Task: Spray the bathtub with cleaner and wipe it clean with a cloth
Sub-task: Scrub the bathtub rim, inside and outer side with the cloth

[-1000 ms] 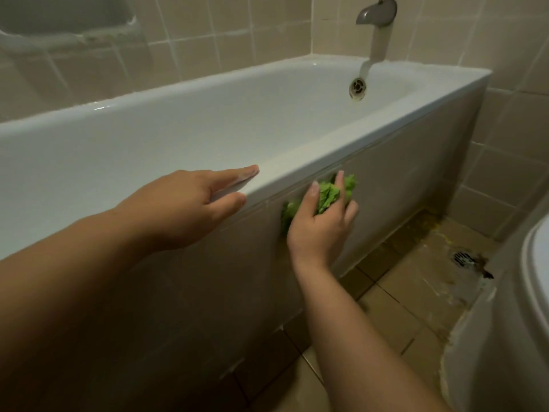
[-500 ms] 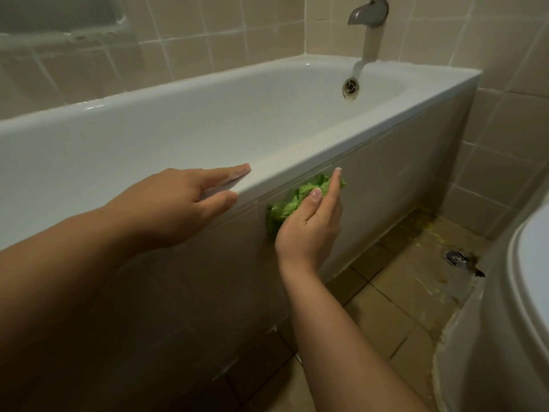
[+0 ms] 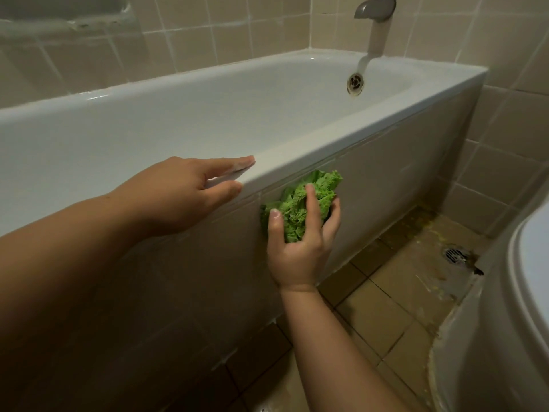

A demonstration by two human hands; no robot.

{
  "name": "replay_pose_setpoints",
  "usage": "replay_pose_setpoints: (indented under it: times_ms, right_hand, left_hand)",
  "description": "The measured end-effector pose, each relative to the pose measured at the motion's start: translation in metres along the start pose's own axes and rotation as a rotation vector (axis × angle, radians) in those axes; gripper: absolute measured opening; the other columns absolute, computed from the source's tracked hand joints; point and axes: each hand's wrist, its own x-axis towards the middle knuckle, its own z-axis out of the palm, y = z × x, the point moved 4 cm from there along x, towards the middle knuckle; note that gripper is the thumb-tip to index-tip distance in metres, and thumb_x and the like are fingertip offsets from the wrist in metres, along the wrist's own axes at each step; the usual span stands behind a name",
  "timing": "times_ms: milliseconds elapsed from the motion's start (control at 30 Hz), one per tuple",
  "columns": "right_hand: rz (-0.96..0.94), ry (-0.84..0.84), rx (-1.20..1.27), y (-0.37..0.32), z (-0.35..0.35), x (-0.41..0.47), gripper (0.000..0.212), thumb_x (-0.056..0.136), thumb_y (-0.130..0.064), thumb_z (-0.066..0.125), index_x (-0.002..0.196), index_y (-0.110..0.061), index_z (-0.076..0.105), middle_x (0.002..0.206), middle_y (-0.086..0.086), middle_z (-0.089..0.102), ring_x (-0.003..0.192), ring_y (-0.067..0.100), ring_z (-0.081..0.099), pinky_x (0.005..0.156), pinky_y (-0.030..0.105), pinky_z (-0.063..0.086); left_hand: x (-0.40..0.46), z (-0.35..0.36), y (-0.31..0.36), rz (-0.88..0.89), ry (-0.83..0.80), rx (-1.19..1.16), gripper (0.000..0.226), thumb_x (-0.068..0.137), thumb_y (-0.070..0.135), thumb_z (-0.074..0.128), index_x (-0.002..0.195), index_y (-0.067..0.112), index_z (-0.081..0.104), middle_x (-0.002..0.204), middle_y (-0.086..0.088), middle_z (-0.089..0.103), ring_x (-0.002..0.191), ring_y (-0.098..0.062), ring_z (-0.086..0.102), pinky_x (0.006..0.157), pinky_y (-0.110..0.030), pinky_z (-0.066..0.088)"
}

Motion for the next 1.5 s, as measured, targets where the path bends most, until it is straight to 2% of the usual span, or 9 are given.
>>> replay_pose_setpoints:
  times_ms: [133, 267, 367, 467, 867, 1067, 1233, 1400, 1500]
  right_hand:
    - [-0.075, -0.001, -0.058, 0.016, 0.004, -0.001, 0.061, 0.091, -0.049, 0.069, 0.143, -0.018, 0.060, 0.137, 0.019, 0.049, 0.125, 0.031, 0.056, 0.096, 0.045, 0.054]
    - [-0.075, 0.052, -0.070, 0.009, 0.010, 0.003, 0.059, 0.092, -0.056, 0.065, 0.137, -0.019, 0.065, 0.130, 0.015, 0.050, 0.119, 0.028, 0.053, 0.092, 0.040, 0.052]
    - [-0.048, 0.097, -0.074, -0.007, 0.016, 0.014, 0.065, 0.090, -0.064, 0.061, 0.139, -0.022, 0.063, 0.145, 0.017, 0.046, 0.135, 0.019, 0.035, 0.104, 0.033, 0.040]
    - [-0.007, 0.167, -0.043, -0.004, 0.018, 0.037, 0.069, 0.093, -0.061, 0.059, 0.147, -0.018, 0.056, 0.164, 0.012, 0.032, 0.149, 0.023, 0.029, 0.115, 0.045, 0.040]
    - [0.205, 0.186, -0.030, 0.020, 0.018, 0.038, 0.073, 0.094, -0.064, 0.055, 0.151, -0.020, 0.050, 0.159, 0.005, 0.039, 0.143, 0.021, 0.038, 0.111, 0.037, 0.039]
    - [0.544, 0.100, 0.032, 0.041, 0.019, -0.017, 0.061, 0.101, -0.048, 0.057, 0.155, -0.026, 0.043, 0.162, 0.003, 0.031, 0.144, 0.026, 0.039, 0.114, 0.043, 0.041]
    - [0.282, 0.127, 0.012, 0.028, 0.020, 0.005, 0.064, 0.095, -0.056, 0.059, 0.151, -0.027, 0.050, 0.158, 0.001, 0.039, 0.140, 0.019, 0.041, 0.110, 0.035, 0.039]
    - [0.874, 0.042, 0.021, 0.090, 0.015, -0.028, 0.079, 0.092, -0.070, 0.048, 0.157, -0.026, 0.039, 0.161, 0.003, 0.033, 0.145, 0.030, 0.038, 0.114, 0.049, 0.035]
    - [0.801, 0.004, 0.093, 0.078, 0.020, -0.056, 0.088, 0.082, -0.075, 0.048, 0.156, -0.028, 0.042, 0.160, 0.001, 0.036, 0.146, 0.028, 0.036, 0.112, 0.045, 0.034]
  left_hand:
    - [0.001, 0.001, -0.002, 0.001, 0.001, 0.010, 0.045, 0.099, 0.060, 0.041, 0.141, 0.073, 0.031, 0.150, 0.010, 0.055, 0.120, -0.020, 0.058, 0.092, -0.035, 0.040]
    - [0.001, 0.001, -0.001, -0.011, 0.009, 0.019, 0.045, 0.101, 0.058, 0.042, 0.142, 0.071, 0.032, 0.150, 0.006, 0.055, 0.122, -0.021, 0.056, 0.090, -0.032, 0.037]
    - [0.001, 0.001, -0.001, -0.012, 0.023, 0.017, 0.044, 0.101, 0.056, 0.044, 0.141, 0.071, 0.034, 0.148, 0.009, 0.057, 0.122, -0.021, 0.056, 0.088, -0.031, 0.035]
    - [0.001, 0.001, -0.001, -0.013, 0.018, 0.002, 0.043, 0.100, 0.058, 0.044, 0.139, 0.072, 0.035, 0.148, 0.016, 0.055, 0.125, -0.017, 0.056, 0.090, -0.030, 0.035]
    - [0.004, 0.001, 0.002, -0.017, 0.015, 0.008, 0.043, 0.100, 0.059, 0.043, 0.139, 0.073, 0.035, 0.147, 0.011, 0.057, 0.117, -0.019, 0.058, 0.091, -0.035, 0.039]
    - [0.006, 0.002, 0.005, -0.004, 0.000, 0.037, 0.043, 0.099, 0.061, 0.041, 0.137, 0.076, 0.030, 0.147, 0.008, 0.058, 0.123, -0.023, 0.058, 0.092, -0.036, 0.040]
    - [0.017, 0.006, 0.011, 0.025, -0.003, 0.065, 0.047, 0.099, 0.060, 0.040, 0.143, 0.073, 0.029, 0.152, 0.010, 0.053, 0.129, -0.023, 0.055, 0.095, -0.035, 0.040]
    - [0.022, 0.007, 0.016, 0.027, -0.001, 0.079, 0.048, 0.100, 0.059, 0.041, 0.145, 0.070, 0.030, 0.151, 0.005, 0.054, 0.126, -0.026, 0.055, 0.094, -0.033, 0.037]
    - [0.023, 0.008, 0.017, 0.032, -0.004, 0.070, 0.047, 0.101, 0.060, 0.041, 0.145, 0.070, 0.029, 0.152, 0.008, 0.053, 0.127, -0.025, 0.055, 0.097, -0.034, 0.039]
